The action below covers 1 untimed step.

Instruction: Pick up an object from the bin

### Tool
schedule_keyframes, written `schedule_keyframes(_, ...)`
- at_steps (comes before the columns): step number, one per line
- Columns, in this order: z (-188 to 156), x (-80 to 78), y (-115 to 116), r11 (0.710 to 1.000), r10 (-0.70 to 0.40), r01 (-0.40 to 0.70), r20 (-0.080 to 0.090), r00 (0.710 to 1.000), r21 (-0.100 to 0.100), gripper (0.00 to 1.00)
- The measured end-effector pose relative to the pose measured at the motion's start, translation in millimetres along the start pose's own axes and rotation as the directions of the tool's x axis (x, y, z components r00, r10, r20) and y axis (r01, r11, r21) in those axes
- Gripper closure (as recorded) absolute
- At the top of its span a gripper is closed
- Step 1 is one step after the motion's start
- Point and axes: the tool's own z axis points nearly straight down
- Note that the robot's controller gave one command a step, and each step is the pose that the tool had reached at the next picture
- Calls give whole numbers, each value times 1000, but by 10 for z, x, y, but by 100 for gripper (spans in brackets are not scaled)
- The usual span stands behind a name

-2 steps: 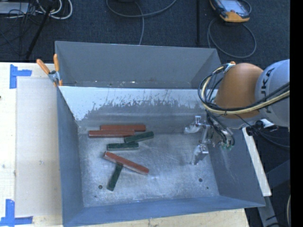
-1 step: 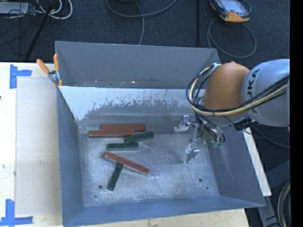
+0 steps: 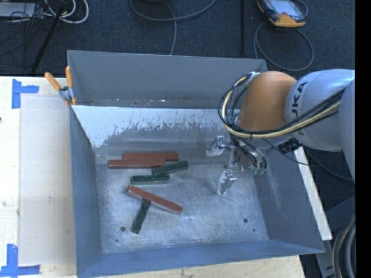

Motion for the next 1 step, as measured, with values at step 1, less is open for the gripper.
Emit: schedule_keyframes(1, 151, 172, 424, 1000, 21, -21, -1, 1000, 0, 0)
